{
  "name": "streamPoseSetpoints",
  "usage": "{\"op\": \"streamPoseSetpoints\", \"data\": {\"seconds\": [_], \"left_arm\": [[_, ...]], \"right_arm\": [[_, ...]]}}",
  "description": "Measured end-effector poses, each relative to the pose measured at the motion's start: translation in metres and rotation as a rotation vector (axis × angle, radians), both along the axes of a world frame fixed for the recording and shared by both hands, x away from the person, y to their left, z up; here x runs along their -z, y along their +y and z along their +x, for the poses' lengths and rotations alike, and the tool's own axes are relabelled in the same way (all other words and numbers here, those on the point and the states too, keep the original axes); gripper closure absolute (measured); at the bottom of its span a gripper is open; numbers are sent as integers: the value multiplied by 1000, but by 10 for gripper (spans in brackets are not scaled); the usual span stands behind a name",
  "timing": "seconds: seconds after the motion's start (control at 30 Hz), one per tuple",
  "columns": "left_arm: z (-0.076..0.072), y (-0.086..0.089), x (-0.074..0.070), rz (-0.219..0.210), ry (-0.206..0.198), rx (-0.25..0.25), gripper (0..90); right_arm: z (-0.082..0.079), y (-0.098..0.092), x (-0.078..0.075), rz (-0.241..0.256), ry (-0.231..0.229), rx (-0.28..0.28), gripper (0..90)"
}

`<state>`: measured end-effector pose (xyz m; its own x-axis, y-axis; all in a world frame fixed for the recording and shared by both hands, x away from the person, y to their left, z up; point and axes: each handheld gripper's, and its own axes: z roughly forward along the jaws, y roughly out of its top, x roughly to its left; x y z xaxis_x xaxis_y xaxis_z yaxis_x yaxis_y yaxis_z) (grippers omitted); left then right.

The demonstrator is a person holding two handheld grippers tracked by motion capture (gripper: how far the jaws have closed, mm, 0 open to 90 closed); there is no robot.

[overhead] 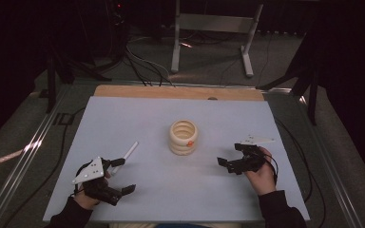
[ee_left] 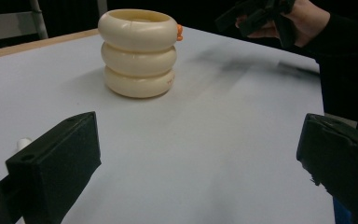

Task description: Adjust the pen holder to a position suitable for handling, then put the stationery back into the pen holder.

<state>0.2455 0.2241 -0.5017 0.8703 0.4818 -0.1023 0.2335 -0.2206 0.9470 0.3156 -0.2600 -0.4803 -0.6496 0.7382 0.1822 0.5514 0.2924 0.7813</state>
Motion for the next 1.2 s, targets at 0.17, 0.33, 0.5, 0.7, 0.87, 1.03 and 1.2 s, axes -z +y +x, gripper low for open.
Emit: {"op": "streamPoseSetpoints", "data": {"seconds": [0.17,0.33,0.5,0.7,0.87,1.03,1.2], "left_arm": [[1,2,0,-6,3,-3,2],[1,5,-2,-5,3,-7,2],[3,7,-8,4,-1,-12,2],[4,11,-13,16,3,-20,2],[5,11,-17,24,11,-40,2],[9,13,-28,44,22,-50,2],[15,17,-39,63,49,-81,1]], "right_arm": [[-9,-8,6,7,-10,16,0],[-18,-13,14,-15,-47,13,0],[-22,-12,20,-28,-62,17,0],[-20,-13,21,-5,-91,19,0],[-23,-12,22,4,-83,-10,0],[-26,-14,21,12,-98,-10,0],[-26,-15,19,27,-101,-10,0]]}}
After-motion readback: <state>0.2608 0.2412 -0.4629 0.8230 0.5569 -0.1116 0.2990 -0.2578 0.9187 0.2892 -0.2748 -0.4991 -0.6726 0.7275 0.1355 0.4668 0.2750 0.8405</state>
